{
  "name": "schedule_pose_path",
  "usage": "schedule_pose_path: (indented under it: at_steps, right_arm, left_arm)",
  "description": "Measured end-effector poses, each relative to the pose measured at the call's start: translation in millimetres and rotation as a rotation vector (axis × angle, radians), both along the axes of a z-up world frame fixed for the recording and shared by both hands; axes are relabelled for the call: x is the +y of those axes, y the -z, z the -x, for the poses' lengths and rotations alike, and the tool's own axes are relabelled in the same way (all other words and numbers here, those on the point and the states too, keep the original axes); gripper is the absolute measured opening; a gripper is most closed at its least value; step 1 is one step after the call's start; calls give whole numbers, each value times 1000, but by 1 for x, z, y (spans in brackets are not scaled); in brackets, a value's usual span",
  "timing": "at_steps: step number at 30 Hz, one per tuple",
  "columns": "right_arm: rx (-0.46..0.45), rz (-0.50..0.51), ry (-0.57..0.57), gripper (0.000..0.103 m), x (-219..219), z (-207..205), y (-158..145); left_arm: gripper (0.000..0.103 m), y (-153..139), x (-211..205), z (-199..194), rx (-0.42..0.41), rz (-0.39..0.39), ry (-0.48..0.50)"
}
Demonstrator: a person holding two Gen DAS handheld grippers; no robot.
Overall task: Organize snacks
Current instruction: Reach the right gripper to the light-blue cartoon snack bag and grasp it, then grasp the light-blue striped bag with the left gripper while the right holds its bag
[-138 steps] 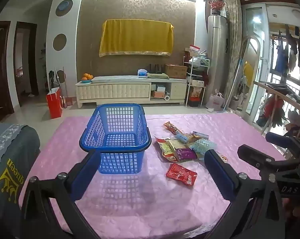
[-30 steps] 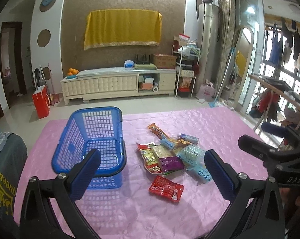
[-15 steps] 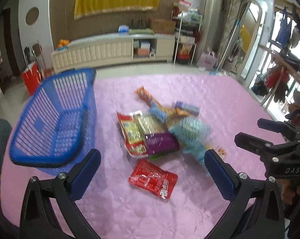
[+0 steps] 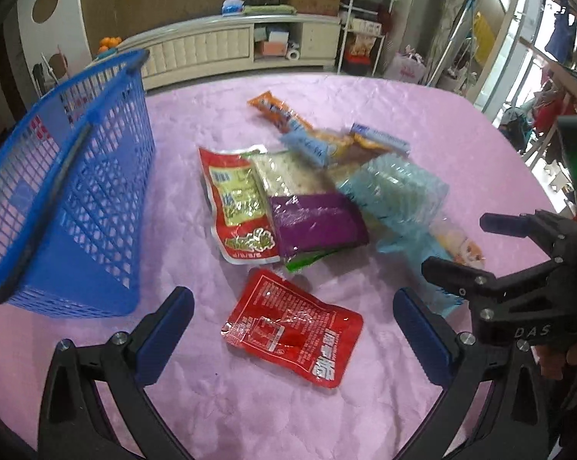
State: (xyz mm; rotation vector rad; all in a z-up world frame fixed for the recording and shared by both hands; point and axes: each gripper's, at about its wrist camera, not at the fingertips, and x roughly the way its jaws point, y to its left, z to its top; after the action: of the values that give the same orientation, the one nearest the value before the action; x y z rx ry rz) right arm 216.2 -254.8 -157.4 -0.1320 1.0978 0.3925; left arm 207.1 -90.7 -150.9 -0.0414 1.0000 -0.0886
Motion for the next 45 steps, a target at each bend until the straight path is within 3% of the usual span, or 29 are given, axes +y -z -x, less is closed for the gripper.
schedule_pose_path:
  at_steps: [5, 9, 15, 20, 24, 37, 42, 45]
  right_arm:
    - [40, 39, -41, 85, 8, -5, 15]
    - [71, 0, -27, 72, 3, -6, 23]
    - [41, 24, -19, 69, -9, 12, 16]
    - [43, 6, 6, 69, -24, 34, 5]
    - [17, 2, 40, 69, -41, 50, -12]
    - [-49, -81, 153, 70, -84, 23, -46]
    - [-62, -79, 163, 70, -91, 8, -47]
    - [-70, -87, 175, 70, -97, -2, -45]
  left_arm:
    - [103, 8, -2, -4, 14, -12, 6]
    - [103, 9, -6, -3, 12, -22, 36]
    - [103, 10, -6, -1, 15, -20, 63]
    - [103, -2, -8, -1, 3, 45, 111]
    - [103, -9, -20, -3, -11, 12, 158]
    - [103, -40, -64, -38, -36, -53, 258]
    - [103, -36, -85, -62, -15, -127, 327]
    - [103, -30, -93, -72, 19, -128, 336]
